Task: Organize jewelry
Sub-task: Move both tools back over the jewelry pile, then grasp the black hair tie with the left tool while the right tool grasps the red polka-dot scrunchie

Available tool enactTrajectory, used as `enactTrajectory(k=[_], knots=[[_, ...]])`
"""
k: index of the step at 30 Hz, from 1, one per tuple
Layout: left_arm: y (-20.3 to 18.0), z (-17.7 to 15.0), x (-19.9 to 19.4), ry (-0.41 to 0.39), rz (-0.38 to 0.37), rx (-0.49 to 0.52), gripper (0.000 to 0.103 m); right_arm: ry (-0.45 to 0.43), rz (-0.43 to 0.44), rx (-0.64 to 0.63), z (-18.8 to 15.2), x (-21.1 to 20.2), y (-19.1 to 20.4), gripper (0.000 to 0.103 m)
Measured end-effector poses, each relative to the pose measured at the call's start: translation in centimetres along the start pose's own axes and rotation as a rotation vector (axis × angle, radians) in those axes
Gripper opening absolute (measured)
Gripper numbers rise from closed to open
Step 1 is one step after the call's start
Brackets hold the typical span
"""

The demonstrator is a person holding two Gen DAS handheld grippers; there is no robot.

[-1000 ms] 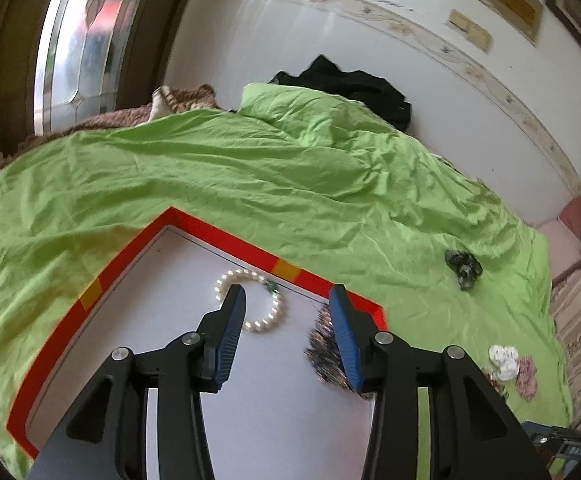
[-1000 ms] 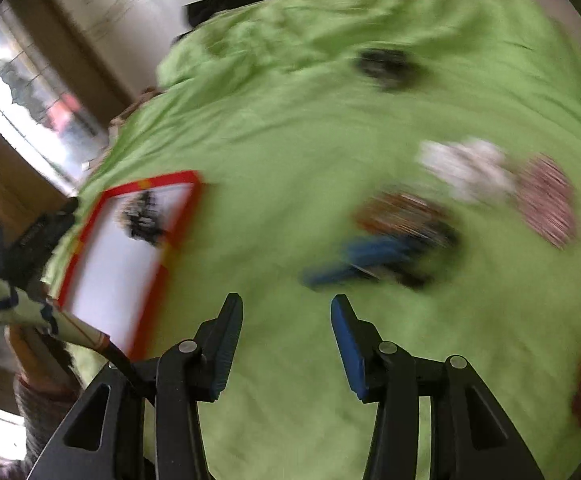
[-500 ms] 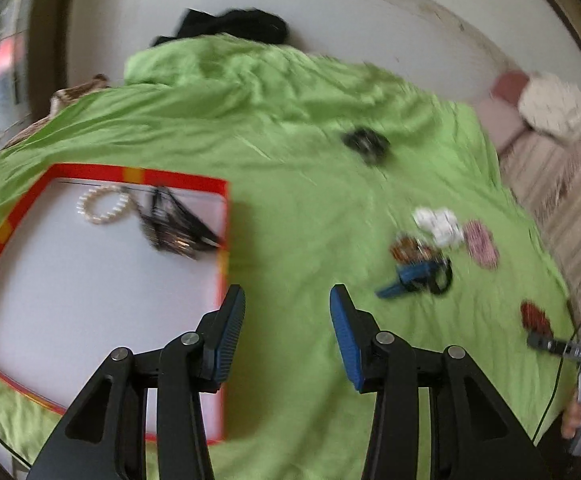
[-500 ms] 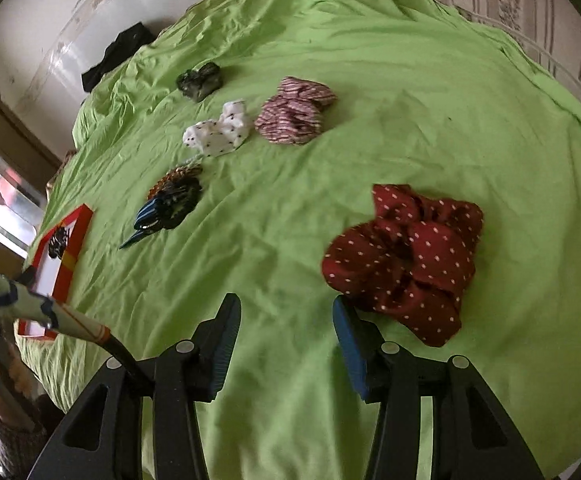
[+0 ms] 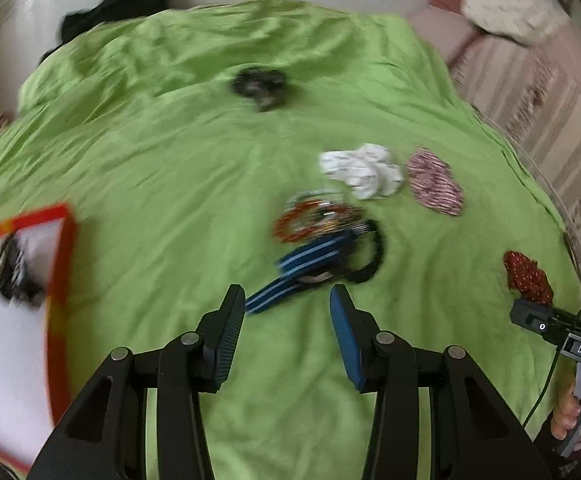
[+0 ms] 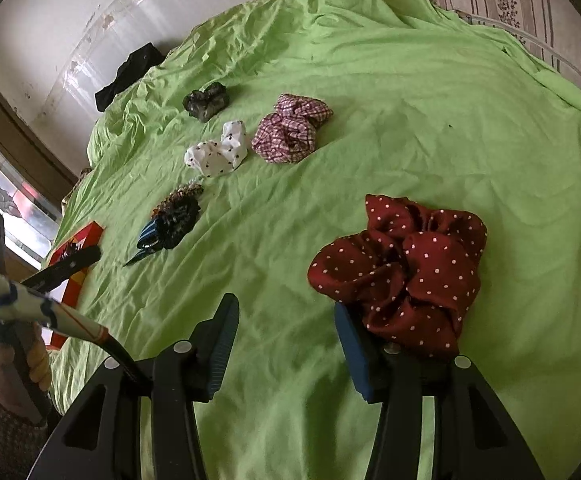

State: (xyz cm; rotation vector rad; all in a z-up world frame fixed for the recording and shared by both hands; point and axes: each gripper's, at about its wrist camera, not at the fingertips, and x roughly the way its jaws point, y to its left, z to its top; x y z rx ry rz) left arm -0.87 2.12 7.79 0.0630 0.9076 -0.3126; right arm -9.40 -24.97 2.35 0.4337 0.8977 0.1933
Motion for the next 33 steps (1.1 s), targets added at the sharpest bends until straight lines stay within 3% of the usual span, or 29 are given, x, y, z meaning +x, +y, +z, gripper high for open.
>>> enactTrajectory(k=[4,7,10,13,14,25,30,33], knots=[[-3.2,2.1,2.5,0.027,-0.004,0.112,0.043,-0.003,0.038,0.032,0.2,0.1,-0.6,0.054],[-3.9,3.5,5.1,0.064,-0.008,0.113,0.042,-0.007,0.047,0.028,0.2,0.2,-0.7,0.055],[-4.2,4.2,7.2,0.095,-0.011,0.107,0.031,0.001,0.056,0.031,0.3,0.4,-0.8,0.056],[-5.1,4.1,8.2,0.101,0.003,0.151,0.027,-0.002,0.058,0.035,0.5,0.5,-0.9,0.056],[-5.4,4.0,8.2,0.100,0.010,0.164,0.013,-0.005,0.056,0.032,0.5,0.5,-0.9,0.056],[-3.4,2.4,0.4,0.000,-0.175,-0.004,0.013,-0.056,0.056,0.020,0.7,-0.5,-1.0,0.056],[-2.5,0.0,-2.7,-0.024,-0.198,-0.037,0.013,-0.117,0.235,0.047,1.0,-3.0,-1.5,0.056],[-2.2,-1.7,-3.5,-0.022,-0.177,-0.031,0.013,-0.177,0.141,0.080,1.0,-4.3,-2.5,0.059]])
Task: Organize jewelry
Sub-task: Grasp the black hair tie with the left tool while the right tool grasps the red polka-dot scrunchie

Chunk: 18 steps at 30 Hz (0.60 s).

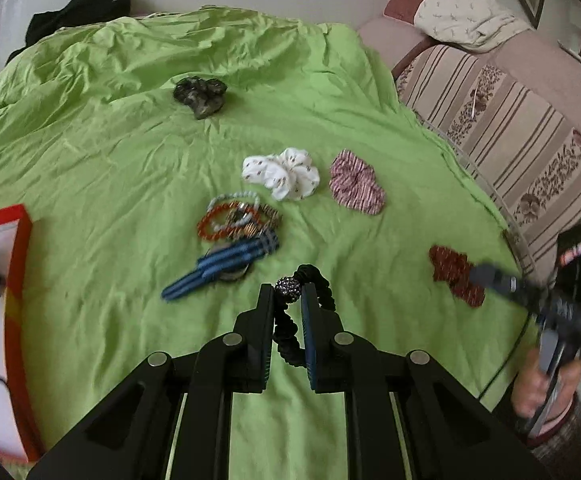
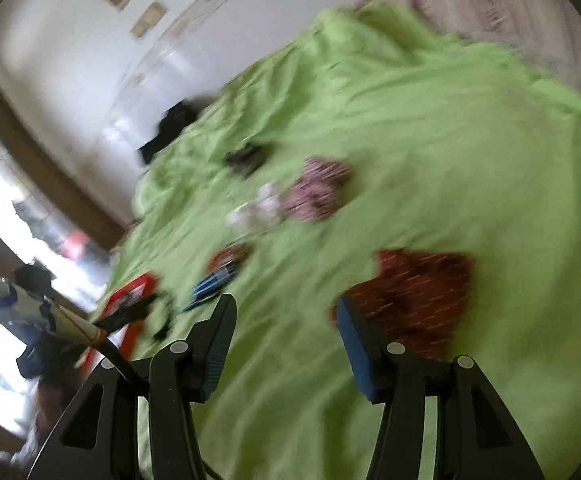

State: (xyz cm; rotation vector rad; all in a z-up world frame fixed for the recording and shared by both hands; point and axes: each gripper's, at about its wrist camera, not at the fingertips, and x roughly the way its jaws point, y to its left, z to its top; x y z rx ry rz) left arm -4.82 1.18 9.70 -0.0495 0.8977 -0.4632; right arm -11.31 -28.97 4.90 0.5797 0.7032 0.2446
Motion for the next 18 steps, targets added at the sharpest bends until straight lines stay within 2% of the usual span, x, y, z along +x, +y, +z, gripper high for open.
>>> enactTrajectory(k=[3,10,12,13,14,15,18], knots=[[0.2,-1.2,-0.3,0.009,-0.002,-0.002,0.013,-0.012,-0.213,-0.002,0.0,0.3,-1.0,0.062],[1.0,-2.6,-1.8,-0.010,-0.007,-0.038,0.013,0.008,-0.404,-0.099,-0.3,2.2,-0.4,0.064],[1.3,-2.8,-2.5,-0.019,-0.006,-0.047,0.013,0.026,-0.427,-0.101,-0.6,2.6,-0.9,0.064],[1.5,-2.9,-2.8,-0.026,-0.006,-0.054,0.013,0.034,-0.427,-0.097,-0.6,2.8,-1.2,0.051],[1.7,-3.0,-3.2,-0.031,-0.007,-0.062,0.013,0.040,-0.425,-0.094,-0.6,2.9,-1.3,0.028],[2.1,-3.1,-3.6,-0.039,-0.008,-0.072,0.013,0.043,-0.426,-0.097,-0.7,3.0,-1.2,0.022],[3.2,-3.4,-4.8,-0.060,-0.004,-0.104,0.013,0.023,-0.448,-0.130,-1.2,2.8,-0.5,0.018]])
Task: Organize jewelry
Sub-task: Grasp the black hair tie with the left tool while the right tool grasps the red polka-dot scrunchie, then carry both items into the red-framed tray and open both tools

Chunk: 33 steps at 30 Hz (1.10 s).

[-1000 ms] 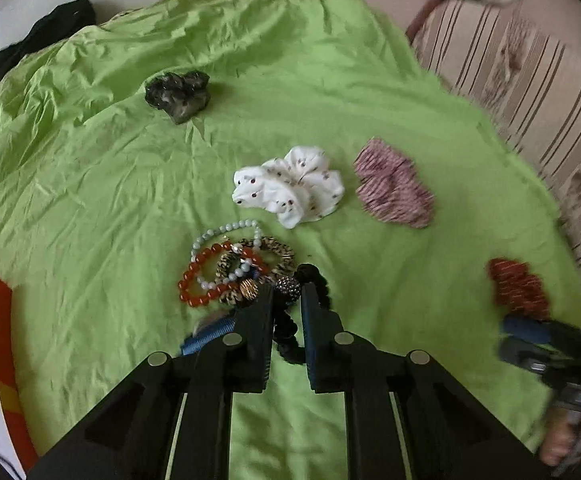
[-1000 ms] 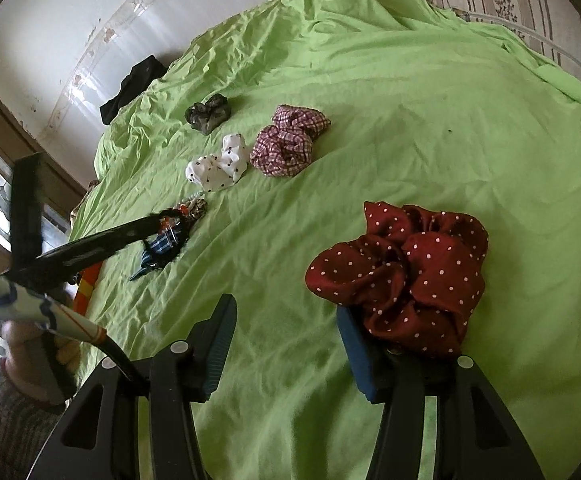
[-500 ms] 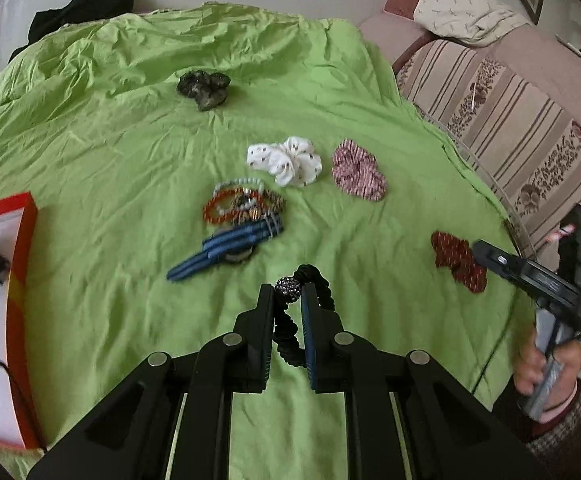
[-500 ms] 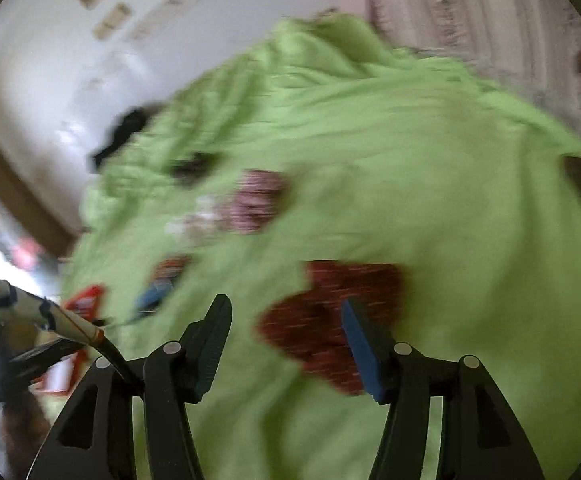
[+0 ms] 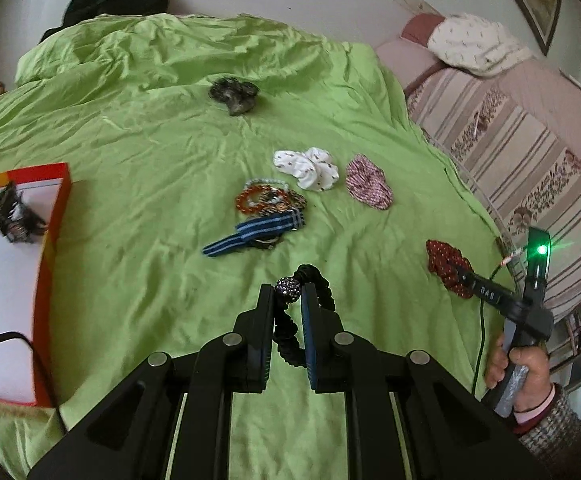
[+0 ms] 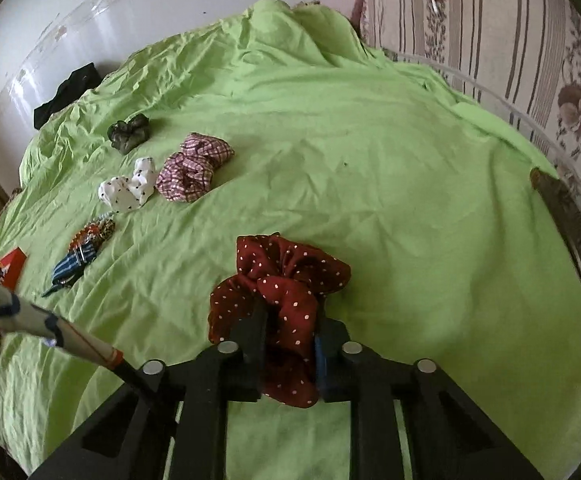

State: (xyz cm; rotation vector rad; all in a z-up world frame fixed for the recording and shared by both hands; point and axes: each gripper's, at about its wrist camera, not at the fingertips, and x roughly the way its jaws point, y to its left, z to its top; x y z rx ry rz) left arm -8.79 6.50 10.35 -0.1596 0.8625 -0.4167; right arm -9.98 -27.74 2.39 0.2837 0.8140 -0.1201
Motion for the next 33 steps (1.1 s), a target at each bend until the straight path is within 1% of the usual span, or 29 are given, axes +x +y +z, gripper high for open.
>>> enactTrajectory(k=[3,7,12,15,19,23,30,33], knots=[[1.2,0.0,-1.1,-0.020,-0.001,-0.042,0.013,-0.027,-0.039,-0.056,-0.7,-0.6,1.4,0.017],[3.4,-0.2,-3.1,-0.058,0.017,-0.087,0.013,-0.024,-0.032,-0.077,-1.3,-1.3,2.8,0.016],[7.5,0.0,-5.3,-0.101,0.074,-0.174,0.013,-0.018,0.014,-0.096,-1.3,-2.6,5.0,0.016],[10.8,0.3,-6.4,-0.126,0.150,-0.248,0.013,0.011,0.072,-0.131,-1.3,-2.9,7.2,0.016],[15.9,0.6,-7.5,-0.151,0.214,-0.352,0.013,0.052,0.155,-0.197,-1.2,-2.9,11.5,0.016],[20.5,1.5,-8.4,-0.183,0.262,-0.427,0.013,0.091,0.238,-0.261,-0.9,-2.7,16.7,0.016],[26.7,4.0,-8.2,-0.209,0.362,-0.490,0.013,0.128,0.380,-0.398,-0.4,-3.2,27.5,0.016],[28.7,4.5,-8.3,-0.219,0.381,-0.517,0.013,0.157,0.451,-0.445,-0.4,-3.1,32.4,0.016]])
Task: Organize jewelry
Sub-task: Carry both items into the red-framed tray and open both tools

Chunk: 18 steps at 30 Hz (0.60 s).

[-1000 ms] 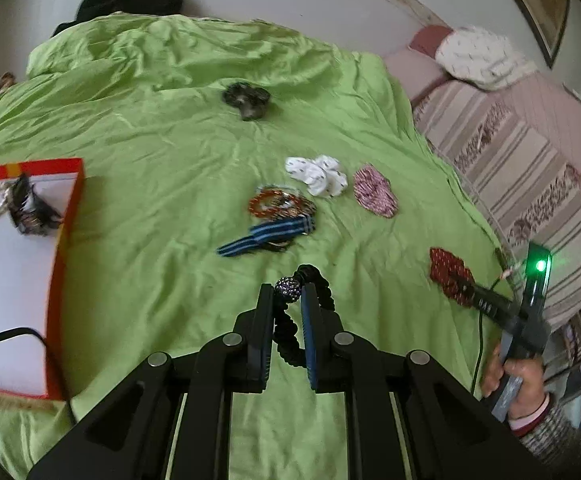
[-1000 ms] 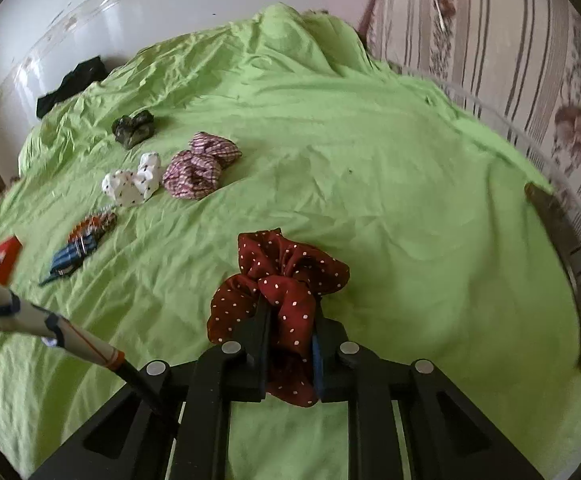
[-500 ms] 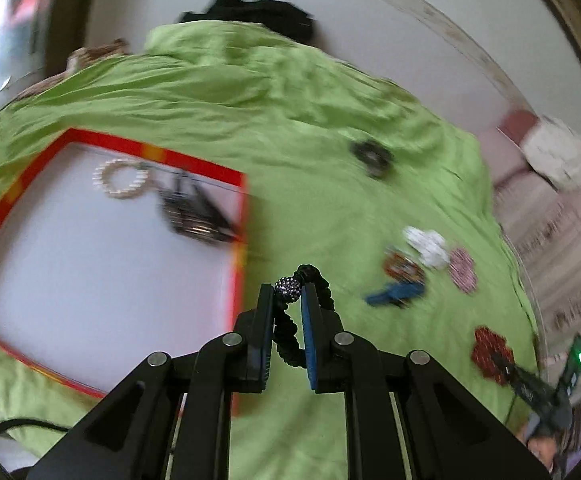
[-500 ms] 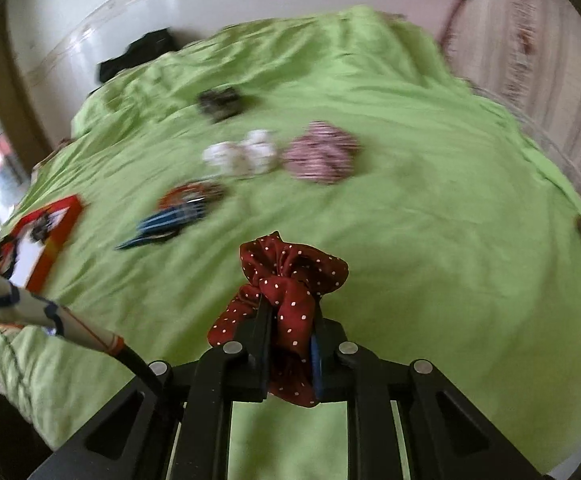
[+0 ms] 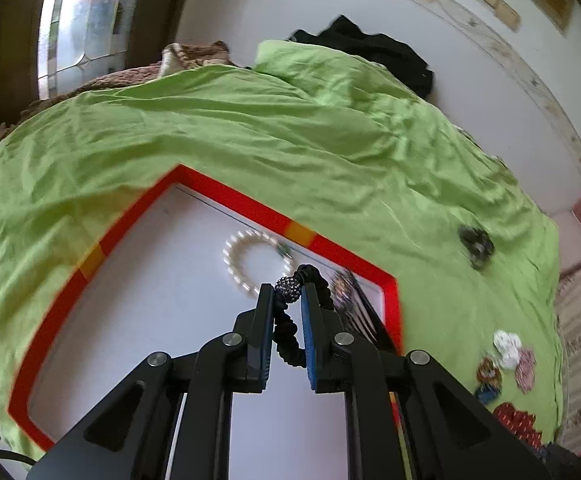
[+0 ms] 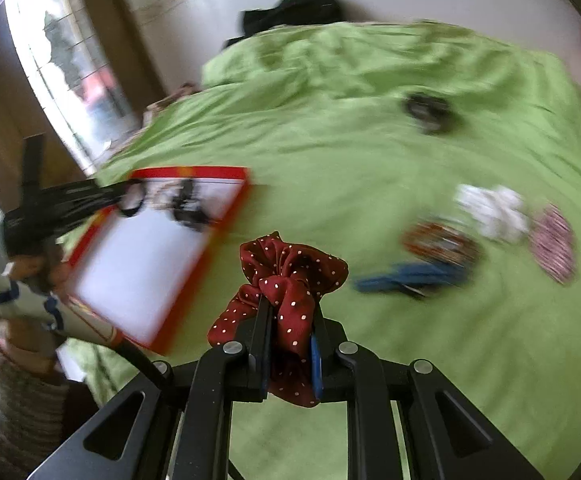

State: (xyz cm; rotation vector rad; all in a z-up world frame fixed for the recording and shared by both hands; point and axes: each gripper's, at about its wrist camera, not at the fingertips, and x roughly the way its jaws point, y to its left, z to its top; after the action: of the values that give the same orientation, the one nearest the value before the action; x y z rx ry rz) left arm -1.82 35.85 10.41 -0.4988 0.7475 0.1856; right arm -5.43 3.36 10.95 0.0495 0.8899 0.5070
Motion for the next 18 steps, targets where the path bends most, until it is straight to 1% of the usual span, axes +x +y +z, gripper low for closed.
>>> enactTrajectory(k=[3,5,9,11,13,15,18], knots=[[1.2,0.1,0.5,-0.025,0.020,-0.019,0.013,0.046,0.073,-0.029,1.7,2.9,3.6,0.016],[1.9,0.3,1.4,-0.015,0.045,-0.023,0.013,0.076,0.103,-0.045,2.6,4.9,5.5,0.016],[3.2,1.2,2.3,0.014,0.040,-0.036,0.013,0.108,0.128,-0.098,3.8,8.3,9.1,0.016],[3.9,1.8,2.8,0.020,0.058,-0.037,0.013,0.127,0.144,-0.116,4.1,9.9,10.8,0.016],[5.1,2.4,3.5,0.024,0.085,-0.064,0.013,0.140,0.154,-0.130,4.4,11.3,12.0,0.016],[6.1,2.8,4.0,0.030,0.081,-0.102,0.013,0.150,0.154,-0.148,4.6,12.5,13.2,0.016],[6.7,3.1,4.3,0.034,0.075,-0.115,0.013,0.158,0.144,-0.177,4.8,13.9,14.4,0.016]])
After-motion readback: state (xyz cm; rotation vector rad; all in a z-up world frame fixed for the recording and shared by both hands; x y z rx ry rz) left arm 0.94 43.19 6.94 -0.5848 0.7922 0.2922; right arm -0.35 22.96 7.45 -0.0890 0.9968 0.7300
